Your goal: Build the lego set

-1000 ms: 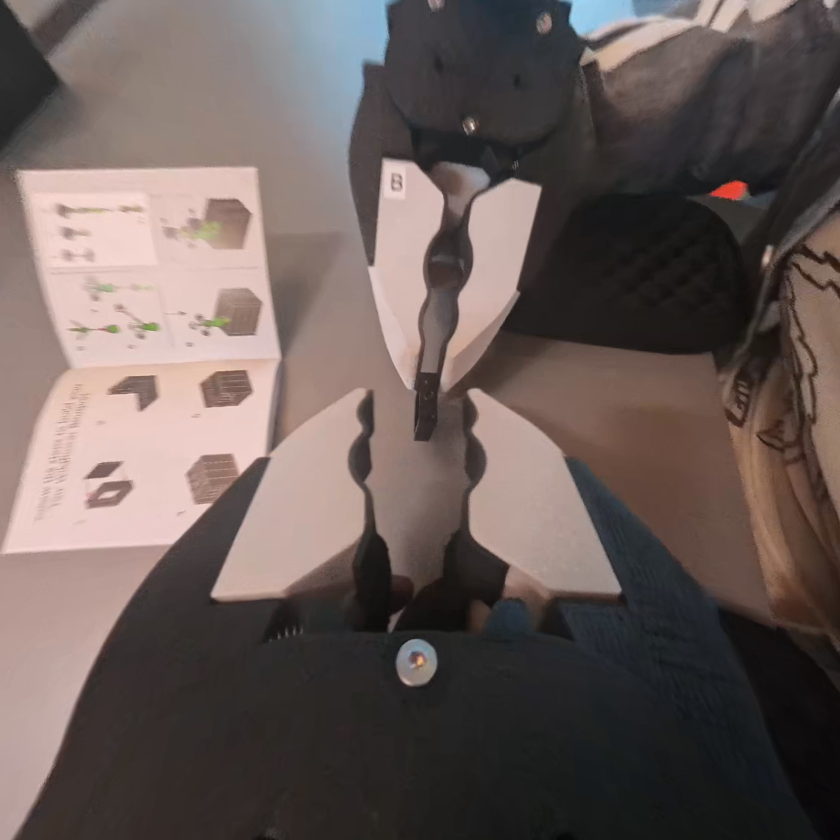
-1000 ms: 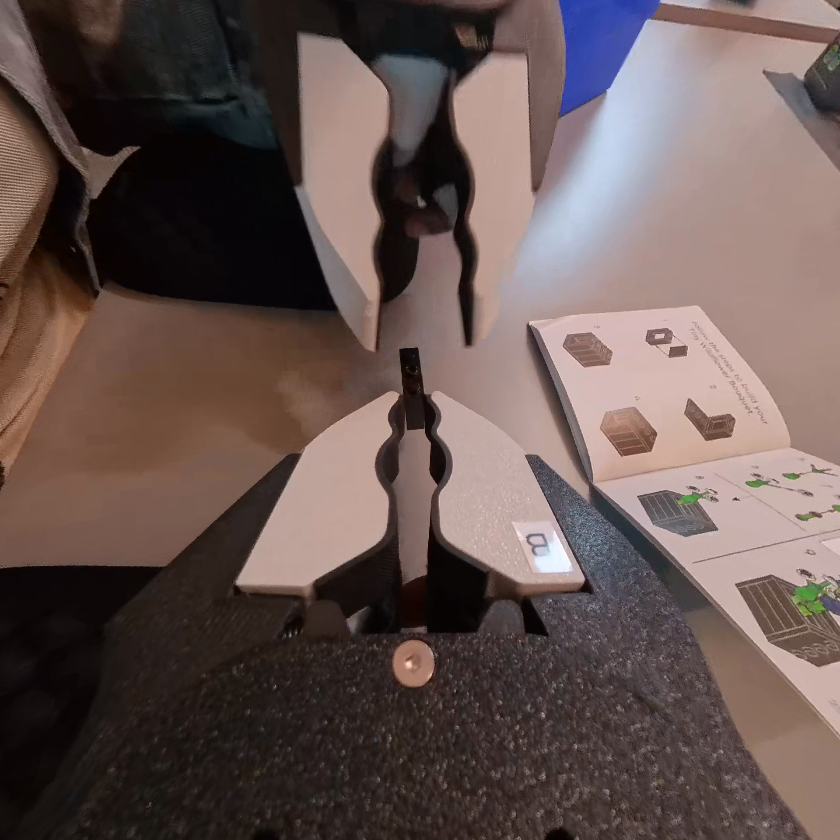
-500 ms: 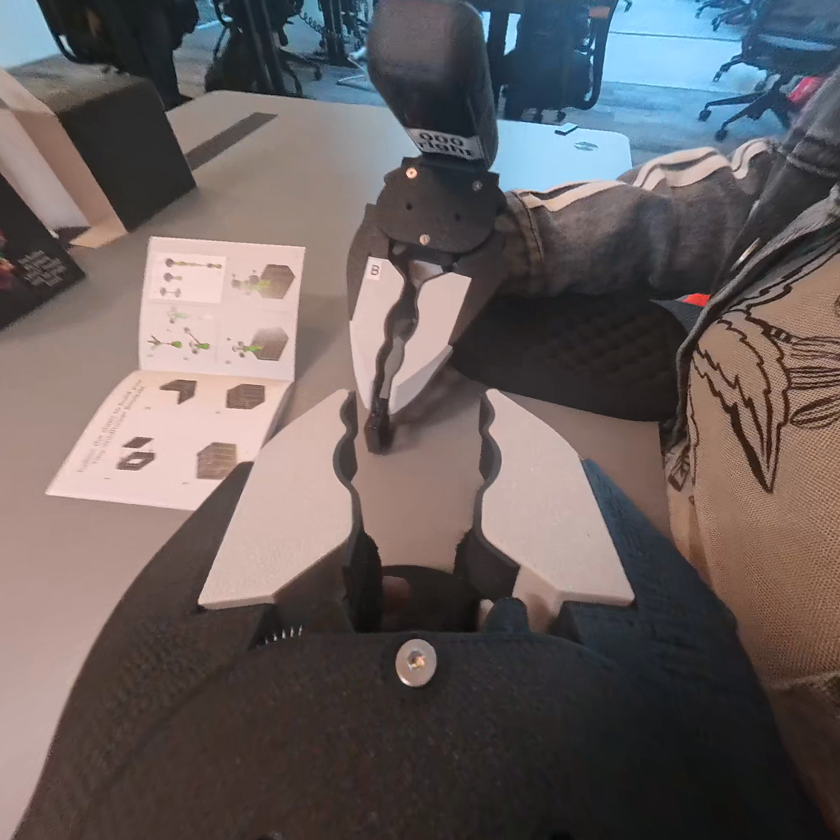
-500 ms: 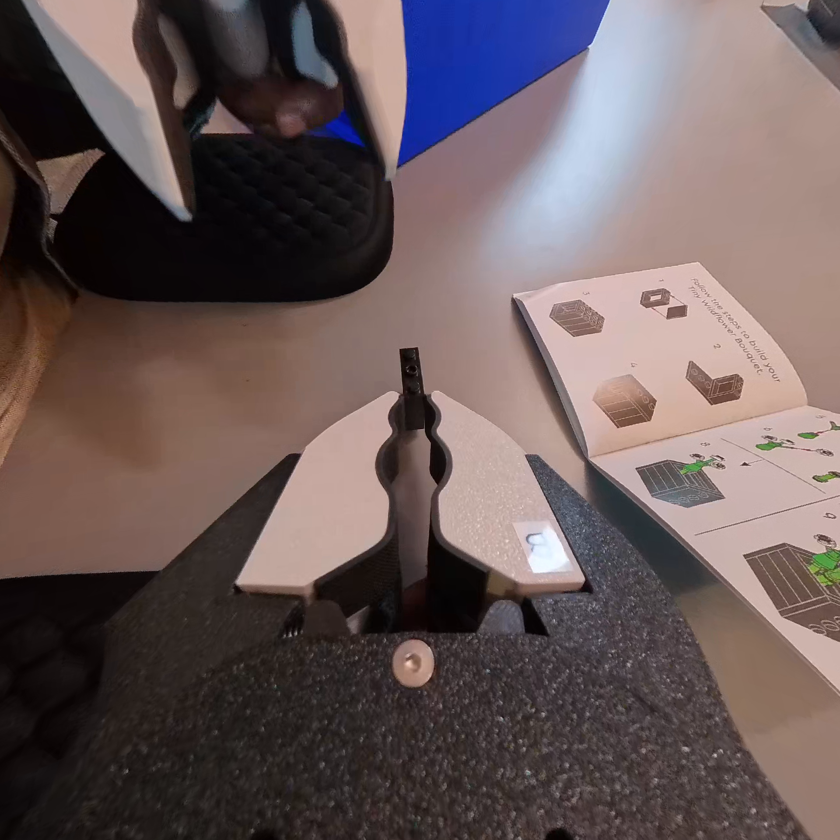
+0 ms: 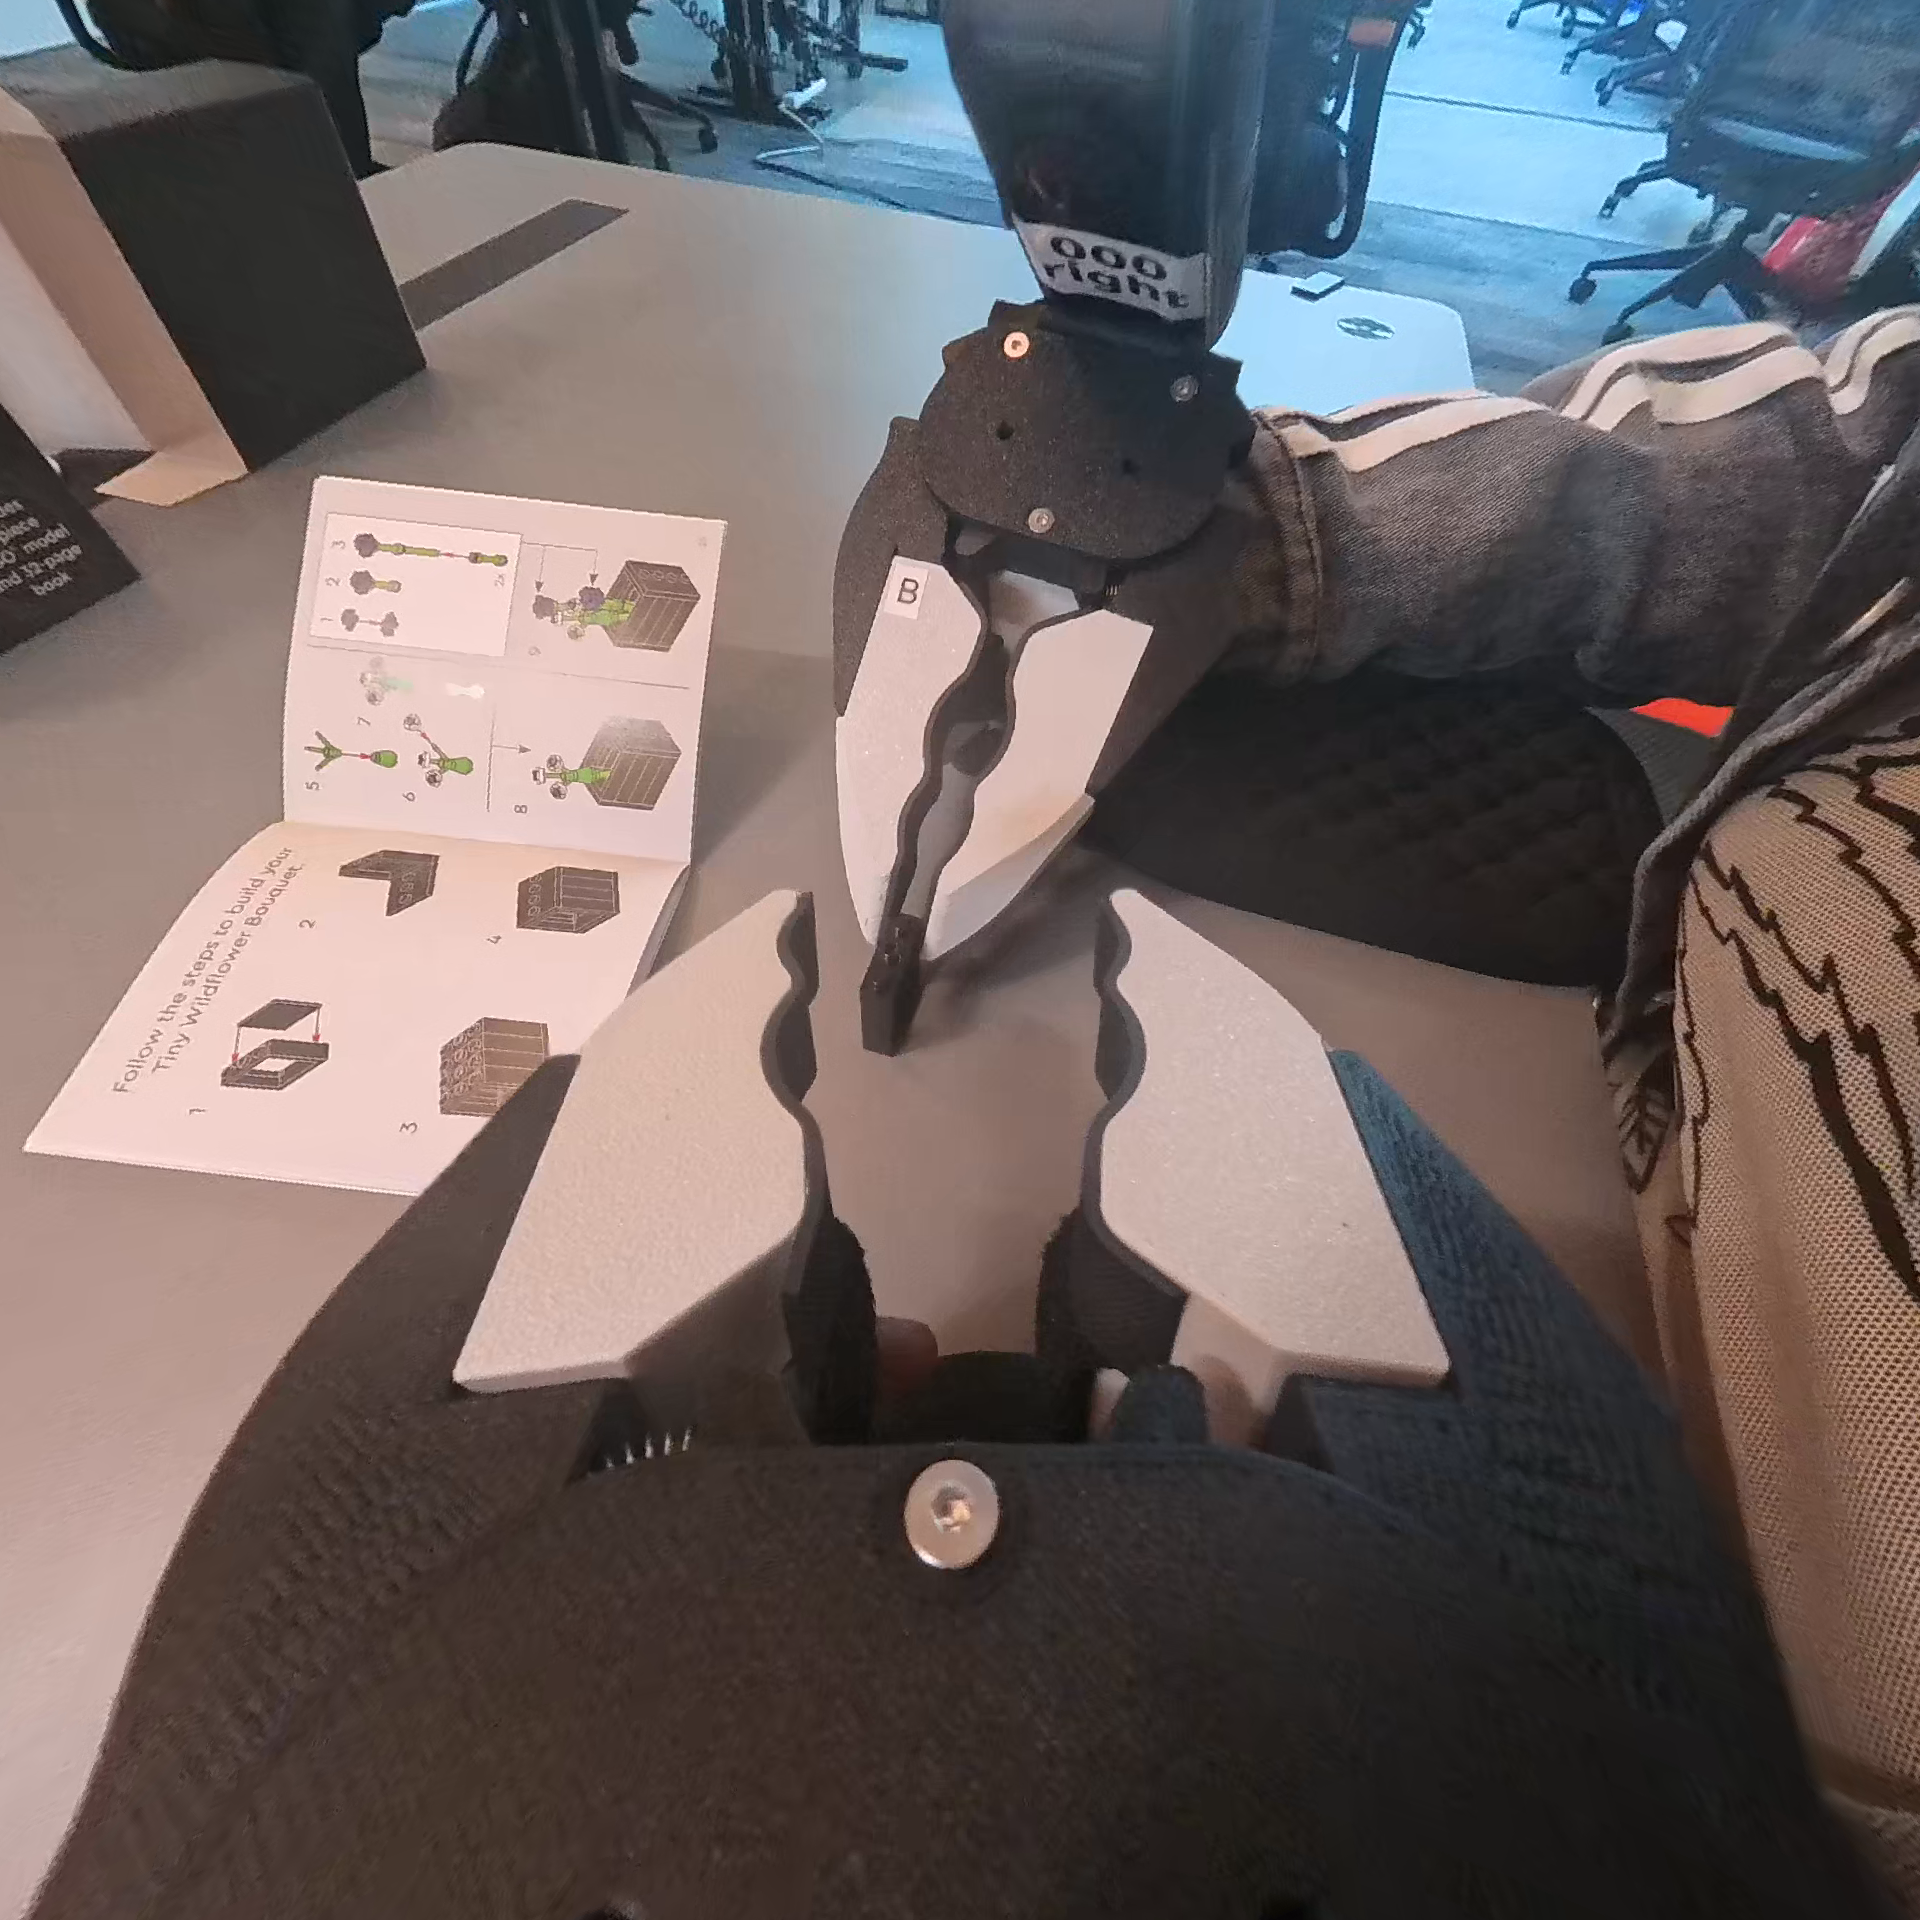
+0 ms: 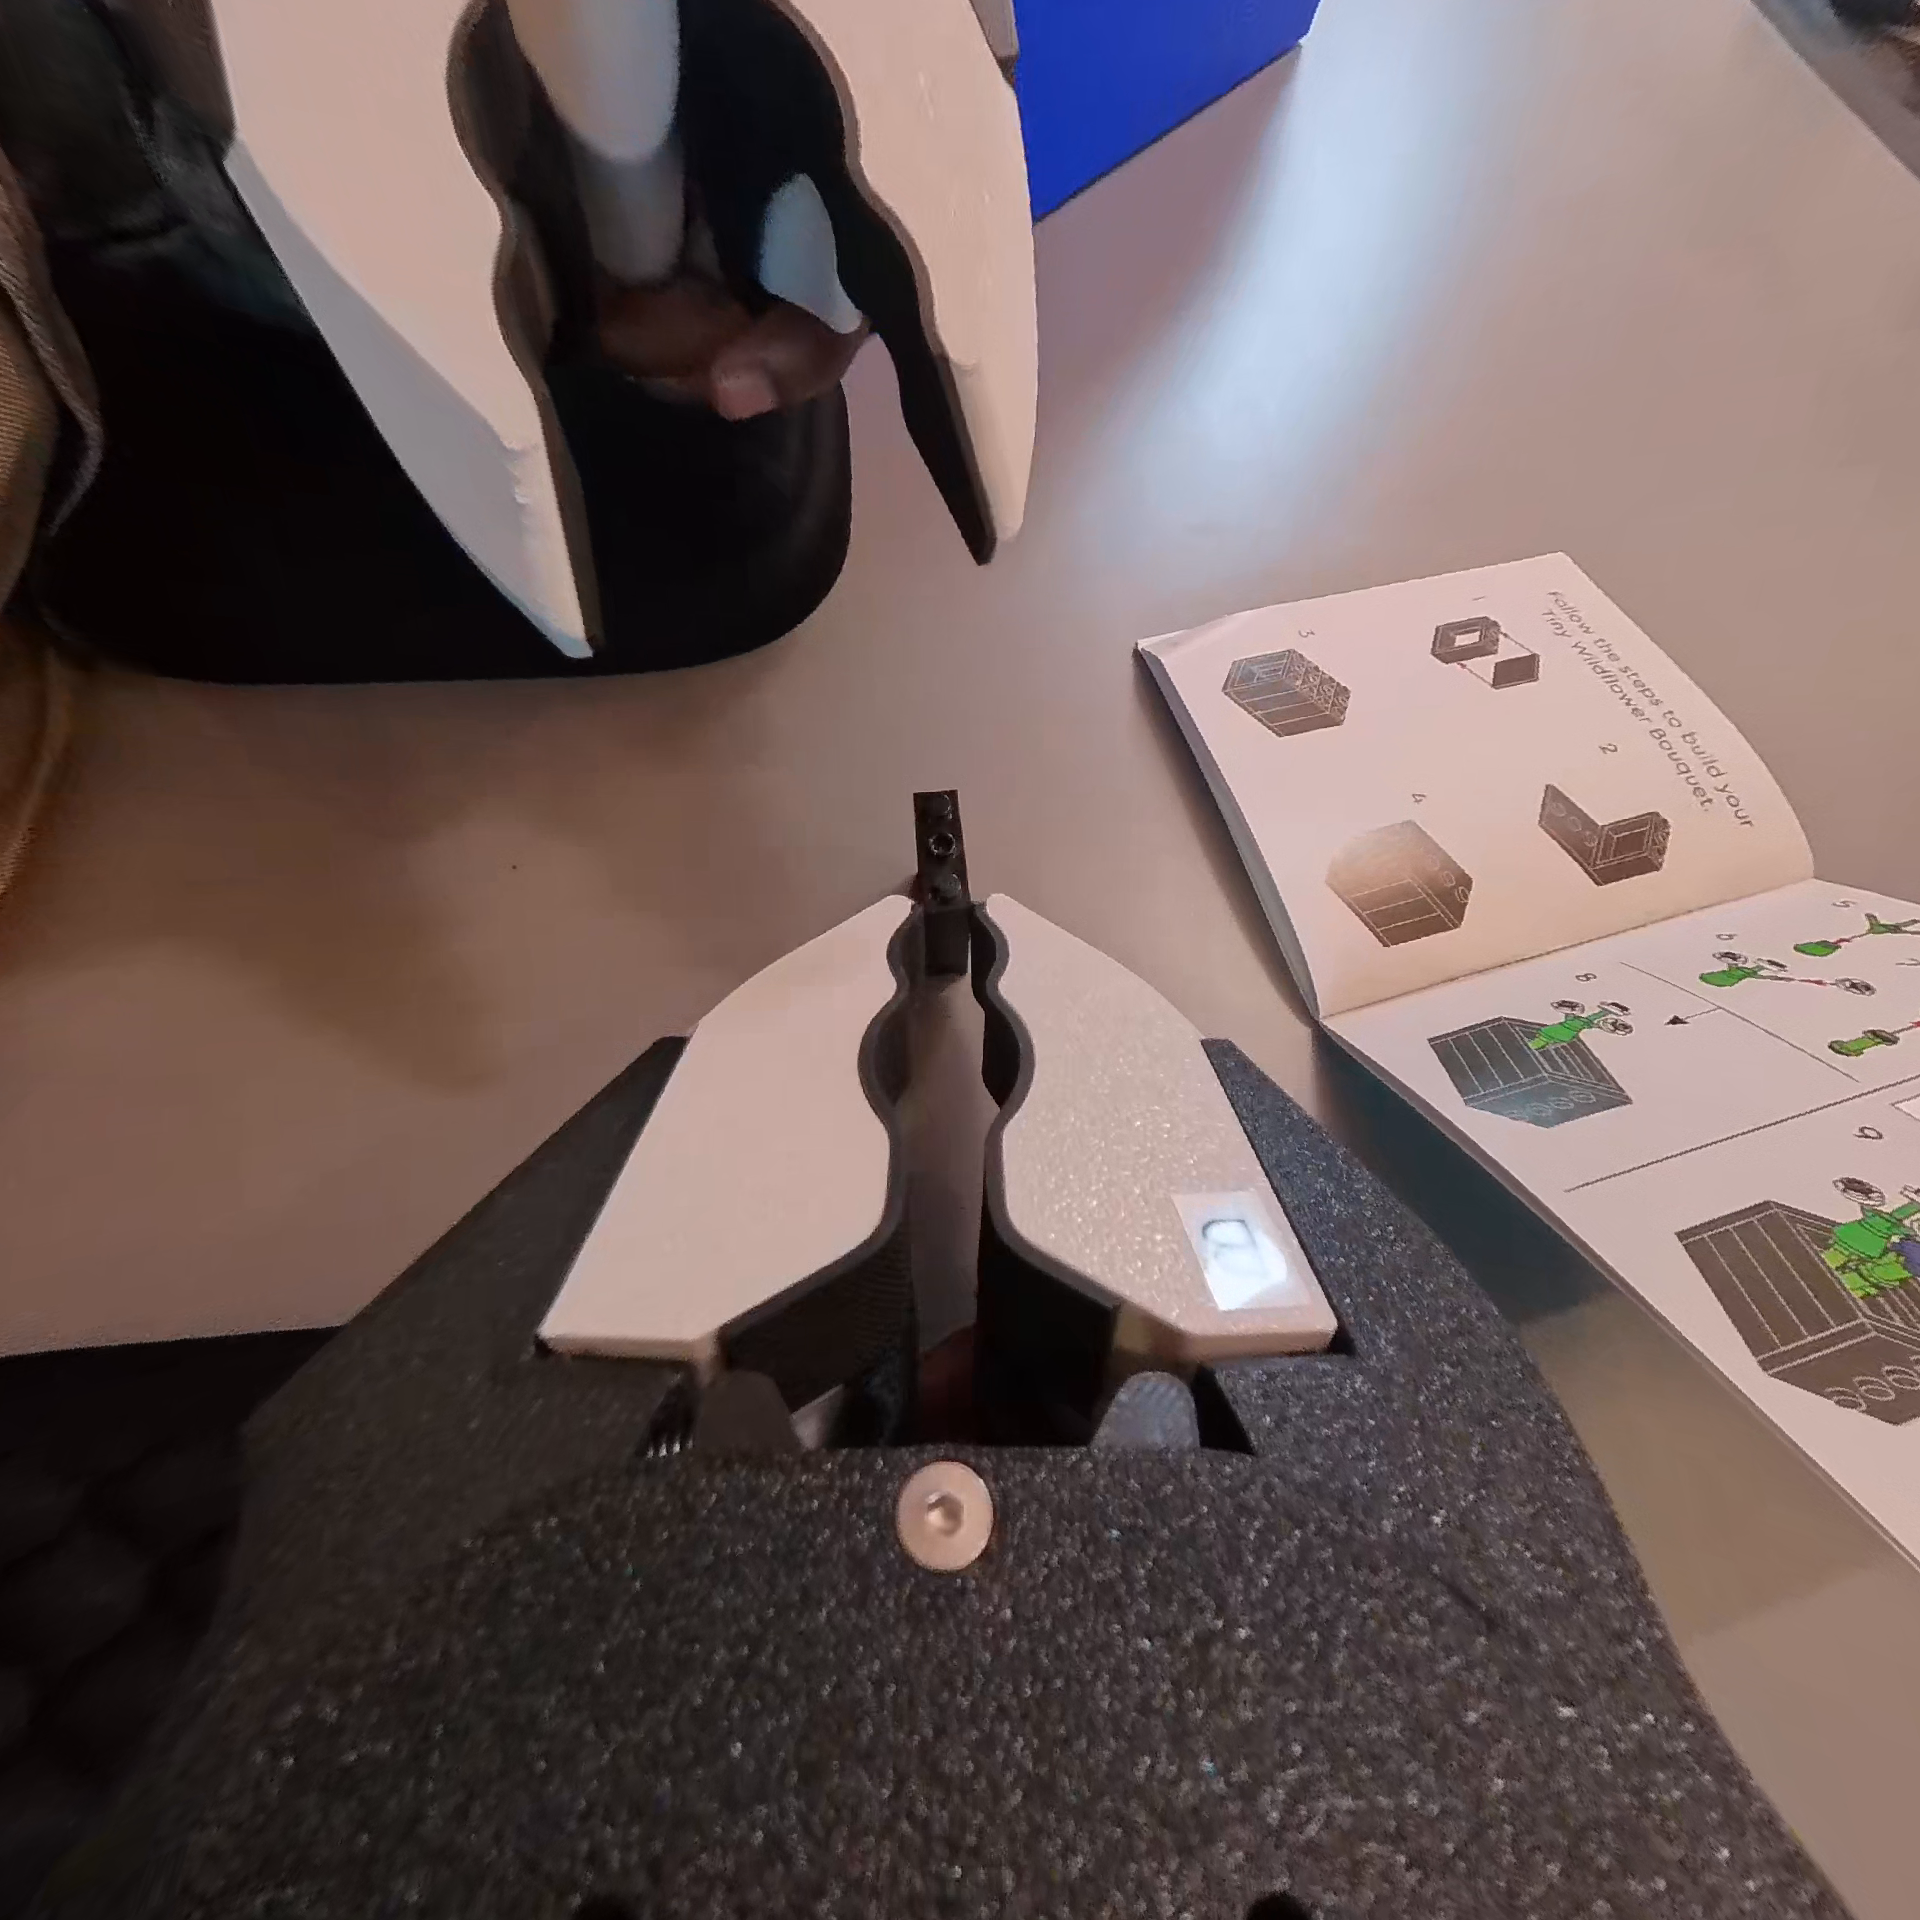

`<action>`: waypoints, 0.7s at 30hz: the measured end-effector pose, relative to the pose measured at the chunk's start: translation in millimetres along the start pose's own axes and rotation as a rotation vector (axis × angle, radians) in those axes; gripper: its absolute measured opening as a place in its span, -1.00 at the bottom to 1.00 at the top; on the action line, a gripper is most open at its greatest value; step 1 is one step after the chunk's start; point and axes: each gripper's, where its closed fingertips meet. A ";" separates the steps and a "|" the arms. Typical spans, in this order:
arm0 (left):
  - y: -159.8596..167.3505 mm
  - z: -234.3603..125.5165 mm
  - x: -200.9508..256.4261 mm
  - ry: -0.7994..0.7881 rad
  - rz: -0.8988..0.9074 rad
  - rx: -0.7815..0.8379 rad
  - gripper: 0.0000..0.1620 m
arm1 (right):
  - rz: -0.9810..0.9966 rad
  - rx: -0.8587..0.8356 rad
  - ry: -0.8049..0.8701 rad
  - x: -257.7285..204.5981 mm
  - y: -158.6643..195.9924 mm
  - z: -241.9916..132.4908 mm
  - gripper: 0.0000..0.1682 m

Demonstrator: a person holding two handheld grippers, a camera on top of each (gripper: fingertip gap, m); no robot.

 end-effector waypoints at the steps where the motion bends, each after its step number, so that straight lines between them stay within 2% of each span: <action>1: 0.2 0.2 0.2 0.006 -0.004 0.000 -0.36 | 0.005 0.001 0.002 0.6 -0.1 0.0 -0.91; 16: 2.4 -0.5 -1.3 0.027 -0.049 0.019 -0.37 | 0.012 0.003 -0.004 0.8 -0.3 -0.6 -0.78; 21: 1.6 -1.2 -0.1 0.036 -0.046 0.028 -0.43 | 0.028 0.039 -0.029 -0.9 -4.9 -3.4 -0.60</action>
Point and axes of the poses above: each gripper's, where its closed fingertips meet, z out along the fingers, y out of its underside, x = y × z across the jaws, and after that the axes turned 13 degrees about z, right-handed
